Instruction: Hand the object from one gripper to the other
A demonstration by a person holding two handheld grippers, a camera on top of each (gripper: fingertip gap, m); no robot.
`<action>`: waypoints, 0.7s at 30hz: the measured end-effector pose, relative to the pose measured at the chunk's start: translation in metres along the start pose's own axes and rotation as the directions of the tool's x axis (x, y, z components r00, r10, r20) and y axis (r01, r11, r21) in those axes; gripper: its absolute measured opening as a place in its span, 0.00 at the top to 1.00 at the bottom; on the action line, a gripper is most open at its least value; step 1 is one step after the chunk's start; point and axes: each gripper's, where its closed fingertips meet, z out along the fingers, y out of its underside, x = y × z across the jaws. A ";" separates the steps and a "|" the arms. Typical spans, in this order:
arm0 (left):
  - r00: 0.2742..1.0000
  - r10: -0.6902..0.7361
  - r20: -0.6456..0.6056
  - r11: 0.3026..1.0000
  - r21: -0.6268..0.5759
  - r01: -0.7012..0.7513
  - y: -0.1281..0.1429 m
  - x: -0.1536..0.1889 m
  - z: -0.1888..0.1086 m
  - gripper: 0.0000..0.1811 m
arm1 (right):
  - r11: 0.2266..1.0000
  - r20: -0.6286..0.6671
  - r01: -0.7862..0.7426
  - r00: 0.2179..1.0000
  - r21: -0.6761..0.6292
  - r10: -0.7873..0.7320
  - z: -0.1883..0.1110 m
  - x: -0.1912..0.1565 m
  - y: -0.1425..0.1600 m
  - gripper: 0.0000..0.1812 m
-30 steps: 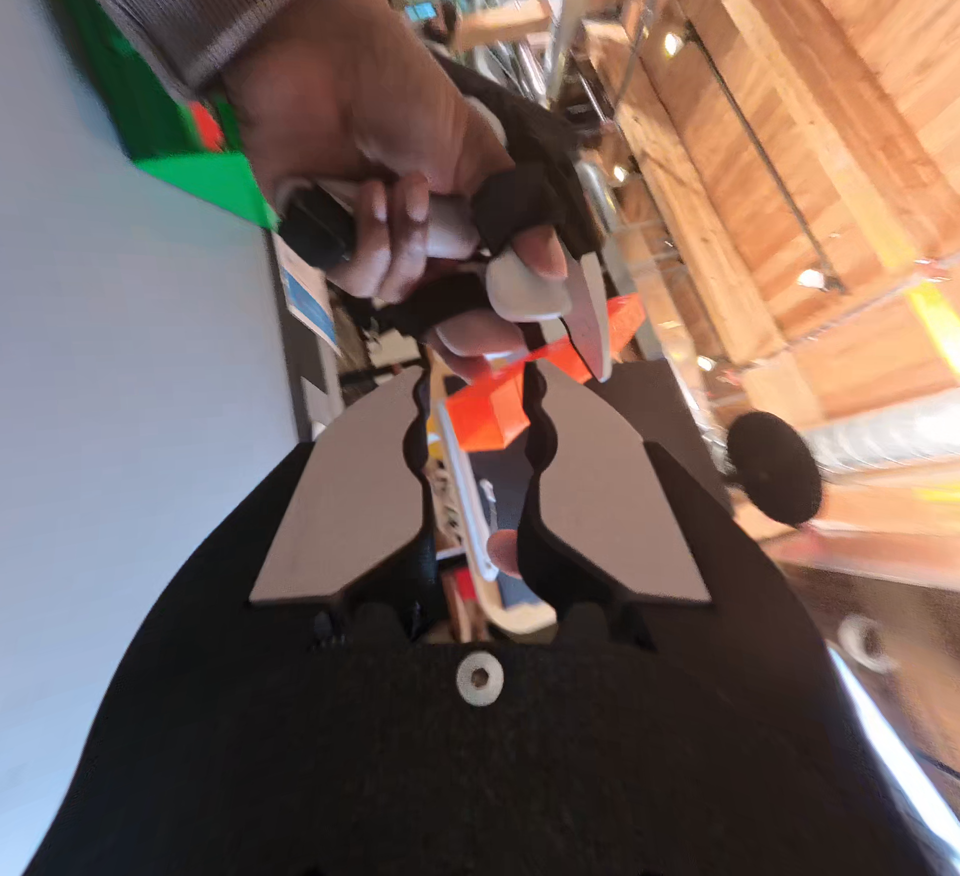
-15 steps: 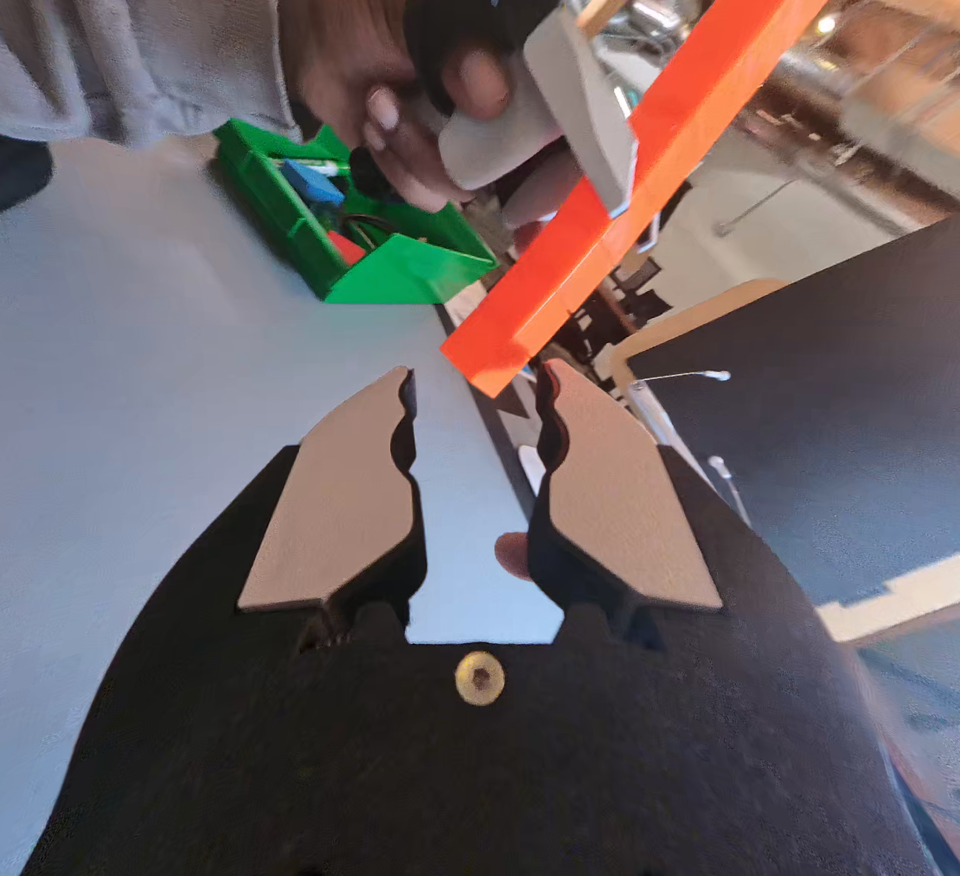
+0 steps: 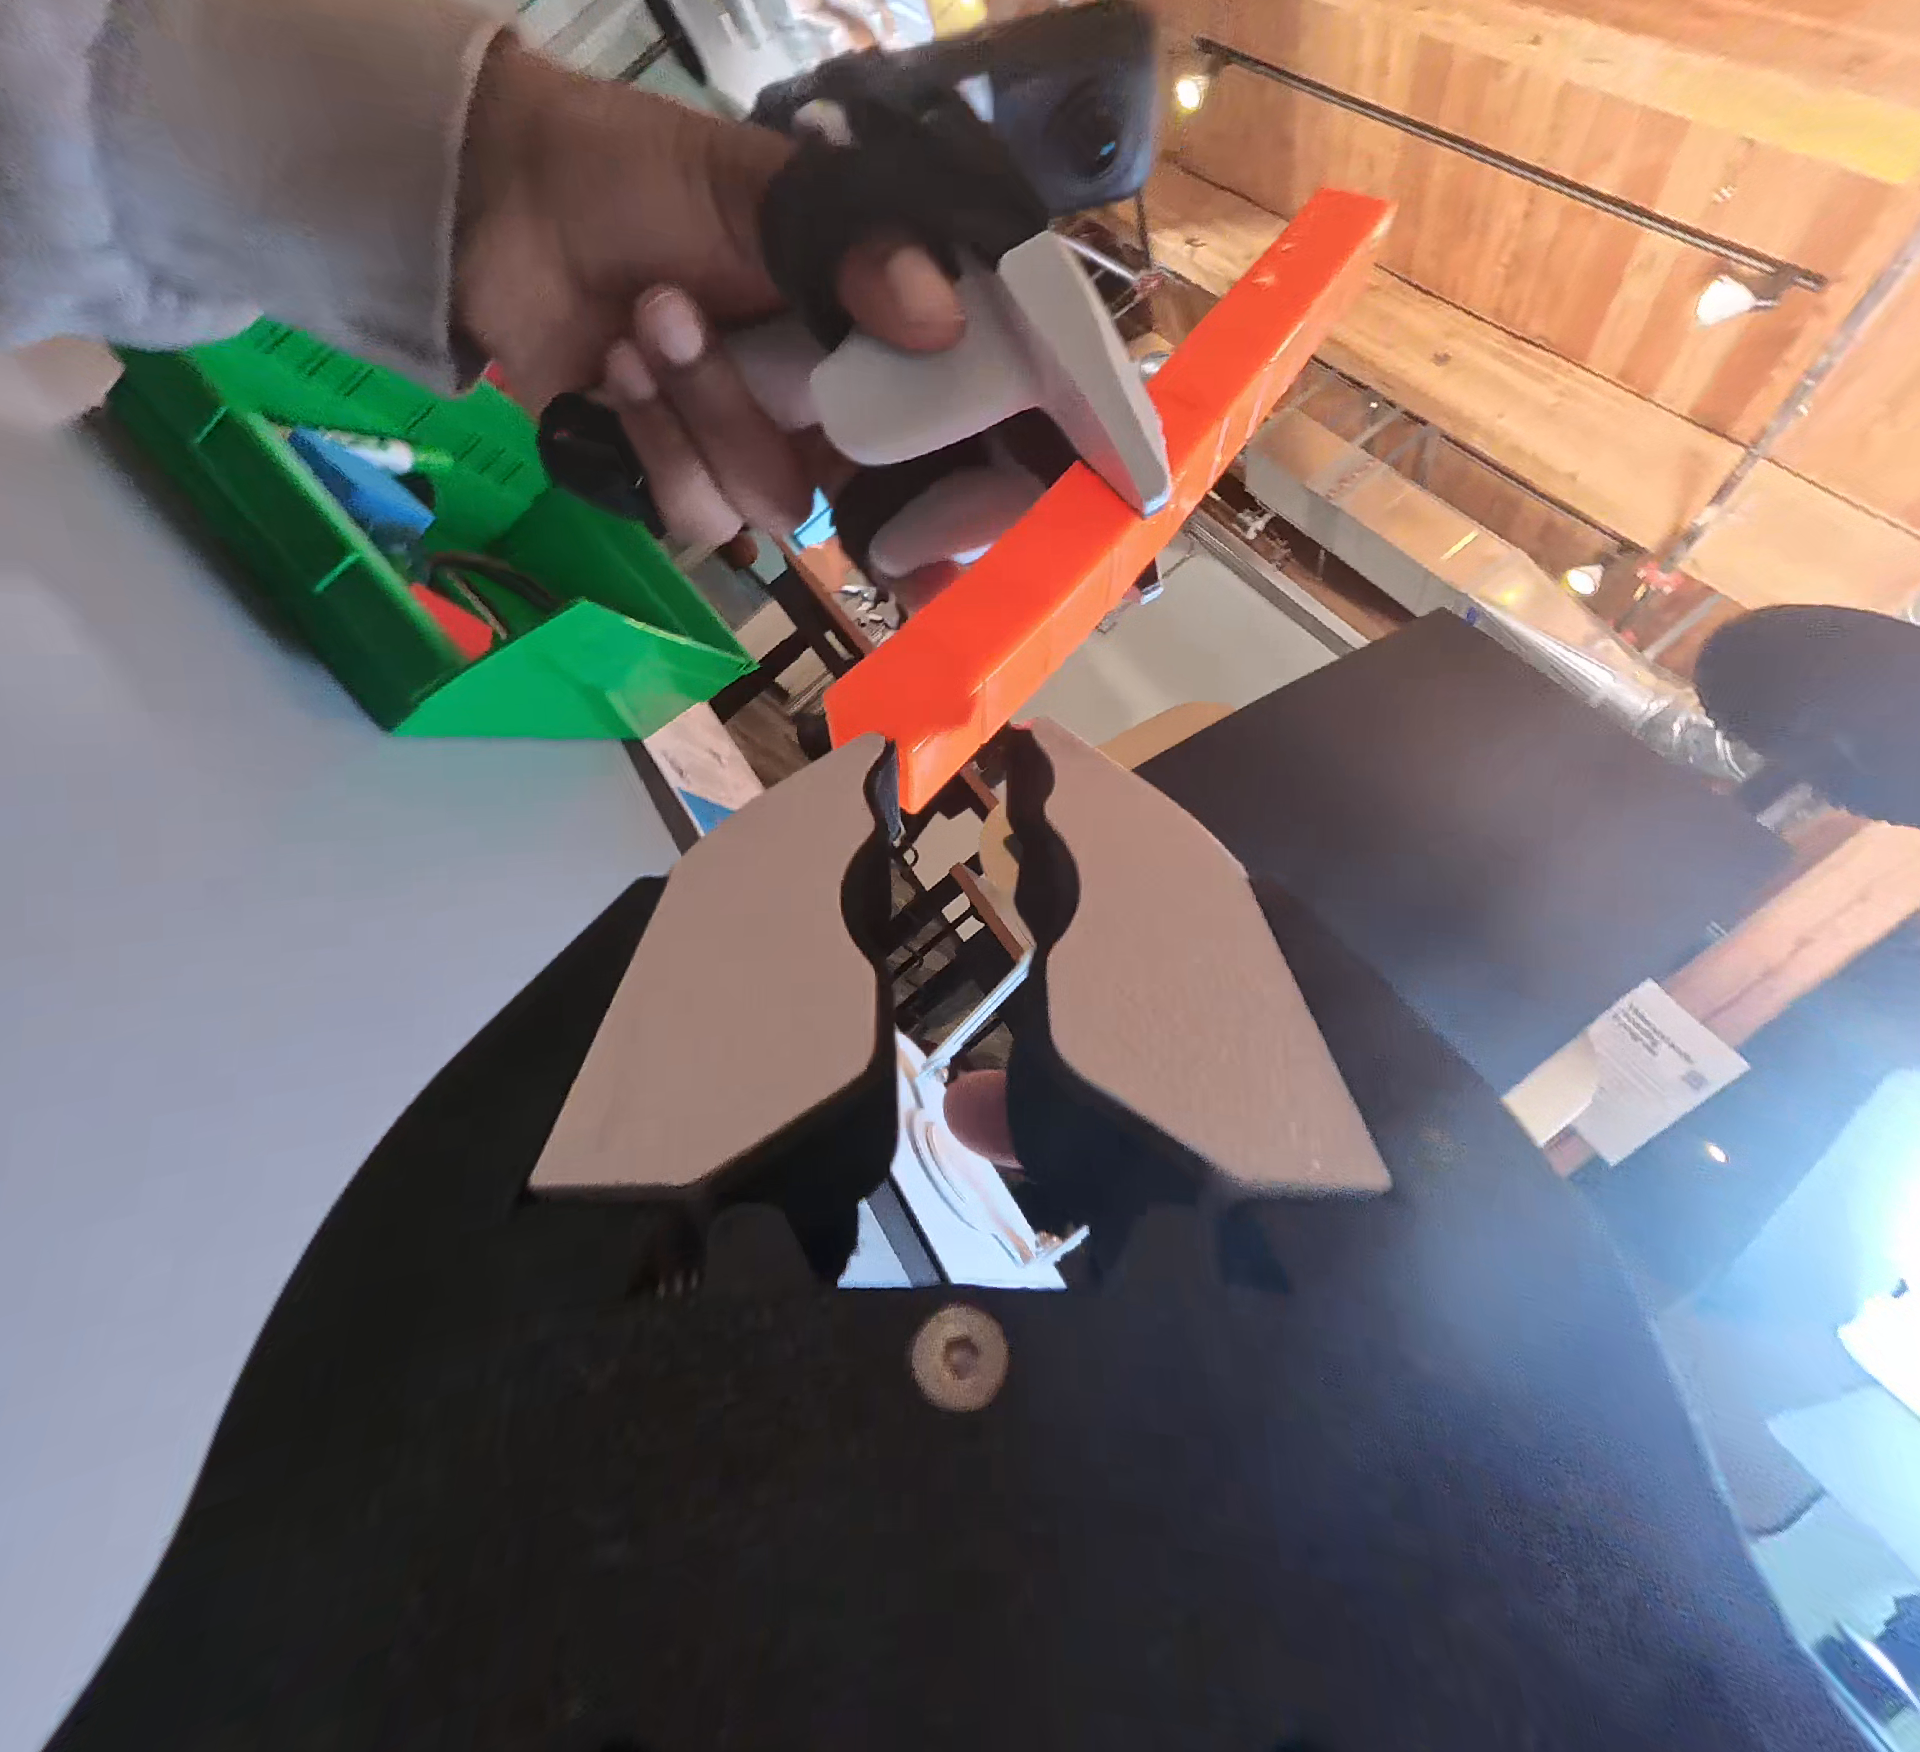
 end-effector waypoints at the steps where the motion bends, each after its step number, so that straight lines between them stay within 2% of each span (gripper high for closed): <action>1: 0.999 -0.035 -0.023 0.999 0.037 0.036 -0.004 0.001 0.000 0.88 | 1.000 -0.016 -0.015 1.000 0.008 0.015 0.000 0.003 -0.004 0.88; 3: 0.992 -0.099 -0.072 0.990 0.091 0.106 -0.009 0.002 0.000 0.88 | 1.000 -0.042 -0.004 0.999 0.018 0.005 0.000 0.007 -0.011 0.87; 7: 0.962 -0.212 -0.173 0.946 0.211 0.246 -0.022 0.003 -0.002 0.88 | 1.000 -0.129 0.007 0.992 0.028 -0.003 0.000 0.024 -0.022 0.94; 11: 0.926 -0.284 -0.248 0.900 0.264 0.346 -0.026 0.003 0.002 0.87 | 1.000 -0.125 0.015 0.992 0.027 -0.012 -0.002 0.033 -0.028 0.96; 15: 0.938 -0.273 -0.213 0.898 0.293 0.328 -0.028 0.001 0.004 0.87 | 0.999 -0.100 0.038 0.994 0.000 -0.037 -0.005 0.051 -0.030 0.98; 17: 0.963 -0.224 -0.150 0.914 0.311 0.261 -0.031 0.000 0.005 0.74 | 1.000 -0.116 0.031 0.993 0.006 -0.030 -0.009 0.067 -0.035 0.98; 19: 0.968 -0.202 -0.148 0.928 0.286 0.238 -0.030 0.004 0.005 0.68 | 1.000 -0.145 -0.003 0.989 0.026 0.007 -0.016 0.089 -0.042 0.99; 21: 0.982 -0.169 -0.089 0.946 0.265 0.187 -0.026 -0.003 0.004 0.67 | 0.998 -0.171 -0.044 0.984 0.047 0.051 -0.023 0.110 -0.046 0.98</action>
